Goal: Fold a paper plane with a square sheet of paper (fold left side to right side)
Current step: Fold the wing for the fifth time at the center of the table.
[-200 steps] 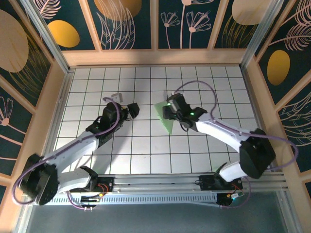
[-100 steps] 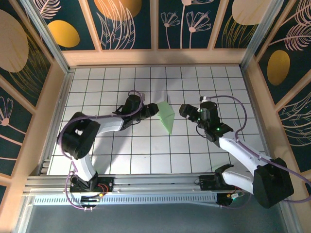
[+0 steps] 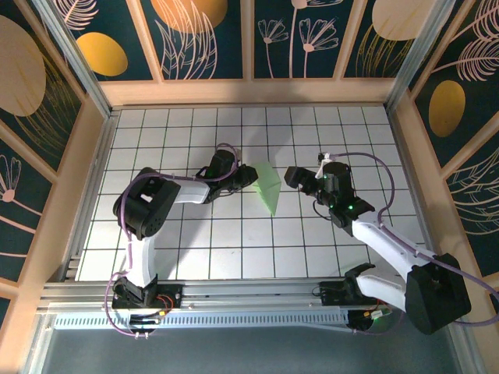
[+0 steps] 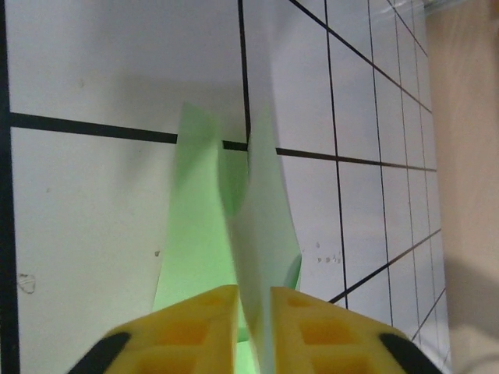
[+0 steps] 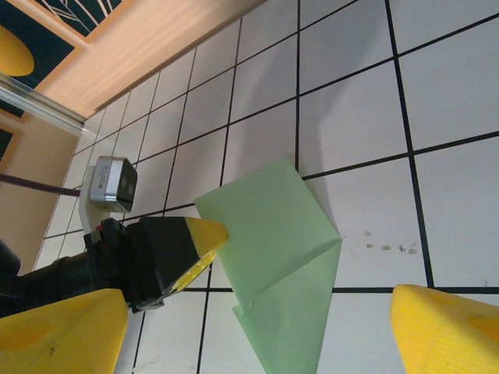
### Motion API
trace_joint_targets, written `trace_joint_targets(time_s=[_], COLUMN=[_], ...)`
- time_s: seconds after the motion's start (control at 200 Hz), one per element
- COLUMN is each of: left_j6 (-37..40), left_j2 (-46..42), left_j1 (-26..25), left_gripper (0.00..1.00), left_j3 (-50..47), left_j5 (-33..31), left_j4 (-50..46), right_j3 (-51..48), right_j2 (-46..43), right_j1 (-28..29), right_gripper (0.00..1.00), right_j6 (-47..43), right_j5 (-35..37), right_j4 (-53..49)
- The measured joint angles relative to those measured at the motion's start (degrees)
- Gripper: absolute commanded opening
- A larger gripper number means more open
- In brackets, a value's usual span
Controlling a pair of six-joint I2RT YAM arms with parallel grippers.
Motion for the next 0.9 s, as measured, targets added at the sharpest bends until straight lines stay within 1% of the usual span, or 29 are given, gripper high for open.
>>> trace_joint_targets(time_s=[0.09, 0.15, 0.215, 0.3, 0.455, 0.556, 0.726, 0.901], left_j6=[0.6, 1.1, 1.7, 2.9, 5.0, 6.4, 7.2, 6.7], left_j2=[-0.7, -2.4, -4.9, -8.6, -17.1, -21.1, -22.5, -22.5], left_j1=[0.0, 0.0, 0.0, 0.3, 2.2, 3.6, 4.0, 4.0], left_gripper=[0.02, 0.0, 0.0, 0.0, 0.0, 0.0, 0.0, 0.0], left_j3=[-1.3, -3.7, -6.9, -11.3, -20.9, -25.8, -30.1, -31.5], left_j5=[0.4, 1.1, 2.4, 4.8, 11.6, 15.3, 20.7, 25.1], left_j4=[1.2, 2.1, 3.0, 5.6, 13.3, 17.9, 24.5, 30.9], right_j3=[0.0, 0.0, 0.0, -0.3, -1.9, -2.0, -4.5, -6.3], right_j2=[0.0, 0.1, 0.6, 1.9, 5.9, 9.2, 14.4, 20.3], right_j1=[-0.2, -0.3, -0.4, -0.8, -2.0, -3.0, -3.3, -3.3], right_gripper=[0.86, 0.82, 0.8, 0.8, 0.81, 0.82, 0.84, 0.84], right_j6=[-0.8, -1.4, -2.2, -3.1, -4.8, -6.3, -7.4, -7.4], right_j5=[-1.4, -2.6, -4.4, -7.5, -16.4, -23.0, -33.8, -40.8], right_j4=[0.2, 0.4, 1.1, 2.7, 6.3, 8.9, 17.2, 24.7])
